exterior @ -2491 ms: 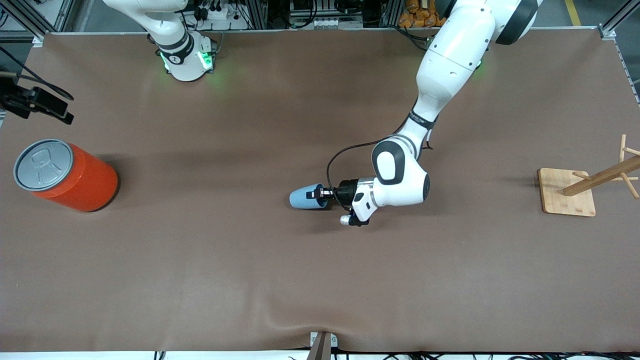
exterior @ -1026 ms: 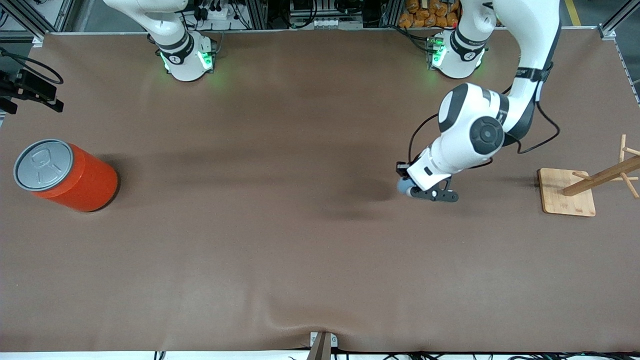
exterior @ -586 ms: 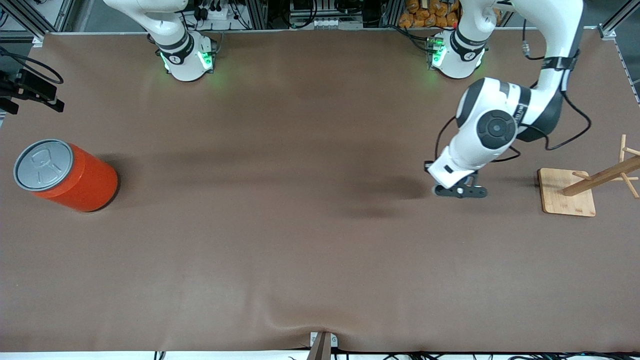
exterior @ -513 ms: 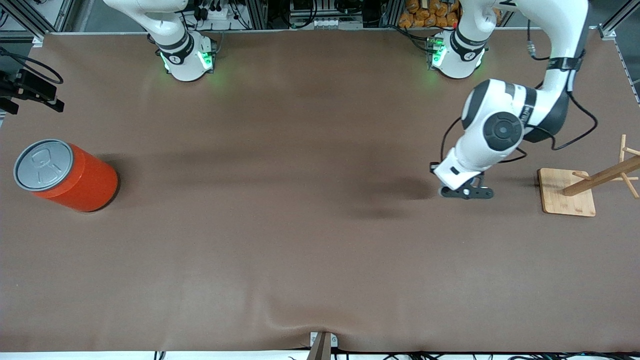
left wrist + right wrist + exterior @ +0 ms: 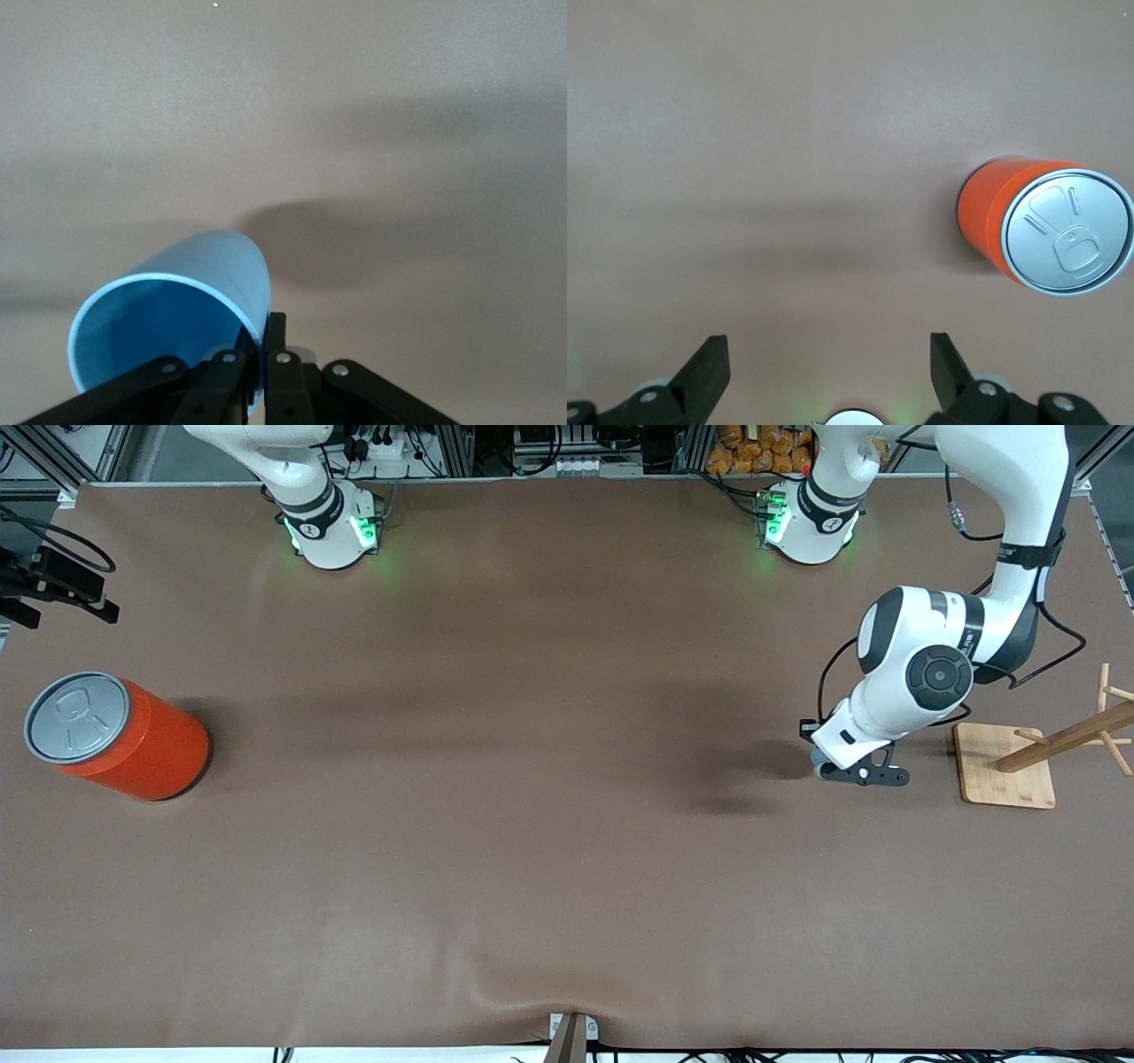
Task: Flip cup
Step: 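Rotate the cup mouth-up and set it on the table with the left gripper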
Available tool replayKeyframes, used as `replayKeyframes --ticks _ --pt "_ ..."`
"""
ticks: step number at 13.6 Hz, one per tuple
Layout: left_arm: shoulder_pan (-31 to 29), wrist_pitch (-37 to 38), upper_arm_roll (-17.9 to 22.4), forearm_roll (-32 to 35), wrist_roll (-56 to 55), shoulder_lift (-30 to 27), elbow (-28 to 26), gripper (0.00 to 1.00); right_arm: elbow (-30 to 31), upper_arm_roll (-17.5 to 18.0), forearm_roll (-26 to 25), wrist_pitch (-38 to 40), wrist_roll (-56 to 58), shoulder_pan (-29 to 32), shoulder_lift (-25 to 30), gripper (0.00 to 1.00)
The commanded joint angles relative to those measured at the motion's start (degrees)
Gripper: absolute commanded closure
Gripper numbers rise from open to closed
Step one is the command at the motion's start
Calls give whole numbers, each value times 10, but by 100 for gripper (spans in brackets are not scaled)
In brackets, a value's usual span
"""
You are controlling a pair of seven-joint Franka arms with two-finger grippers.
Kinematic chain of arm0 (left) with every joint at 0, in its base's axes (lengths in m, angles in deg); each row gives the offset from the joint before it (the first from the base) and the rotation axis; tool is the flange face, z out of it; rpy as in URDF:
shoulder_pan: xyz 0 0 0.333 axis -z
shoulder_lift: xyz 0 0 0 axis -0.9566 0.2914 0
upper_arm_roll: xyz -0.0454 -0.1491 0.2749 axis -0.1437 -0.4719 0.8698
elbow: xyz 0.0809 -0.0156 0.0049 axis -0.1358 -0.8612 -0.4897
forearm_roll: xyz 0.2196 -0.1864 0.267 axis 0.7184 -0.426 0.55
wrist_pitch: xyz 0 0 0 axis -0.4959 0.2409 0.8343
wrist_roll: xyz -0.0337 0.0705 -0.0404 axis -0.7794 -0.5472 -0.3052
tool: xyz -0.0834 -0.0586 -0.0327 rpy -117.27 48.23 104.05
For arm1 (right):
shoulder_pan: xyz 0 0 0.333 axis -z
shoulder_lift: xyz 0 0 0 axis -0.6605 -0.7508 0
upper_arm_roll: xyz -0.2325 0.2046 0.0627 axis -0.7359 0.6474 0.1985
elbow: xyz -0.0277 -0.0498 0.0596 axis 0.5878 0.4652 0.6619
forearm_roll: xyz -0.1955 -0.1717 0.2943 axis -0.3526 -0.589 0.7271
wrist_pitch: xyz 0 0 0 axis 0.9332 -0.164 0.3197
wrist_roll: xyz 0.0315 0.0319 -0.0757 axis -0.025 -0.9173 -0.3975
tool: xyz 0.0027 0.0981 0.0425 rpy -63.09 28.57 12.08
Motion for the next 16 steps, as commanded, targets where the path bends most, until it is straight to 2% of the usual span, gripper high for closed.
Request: replayKeyframes --ticks 1,3,4,6,8,9,10,16 --pt "-8 -17 -6 10 0 17 -4 88 -3 1 12 2 7 8 3 0" --pt "-8 -35 -6 10 -1 29 -3 86 -3 1 12 2 7 8 3 0" --pt "-8 -36 -6 10 -1 30 -2 81 -3 1 12 3 7 8 3 0" --pt "-5 -36 -6 9 -3 36 0 58 -3 1 12 2 7 8 3 0" --pt "-4 -33 -7 10 -6 35 2 29 -3 1 12 1 7 8 3 0" --pt "-3 -30 -7 10 -10 31 4 20 -3 1 12 1 7 8 3 0" --pt "-2 -23 -8 10 -14 27 8 0 -3 1 13 1 7 9 2 0" --pt "-3 85 -8 4 -11 27 110 0 -3 0 13 0 7 12 2 0"
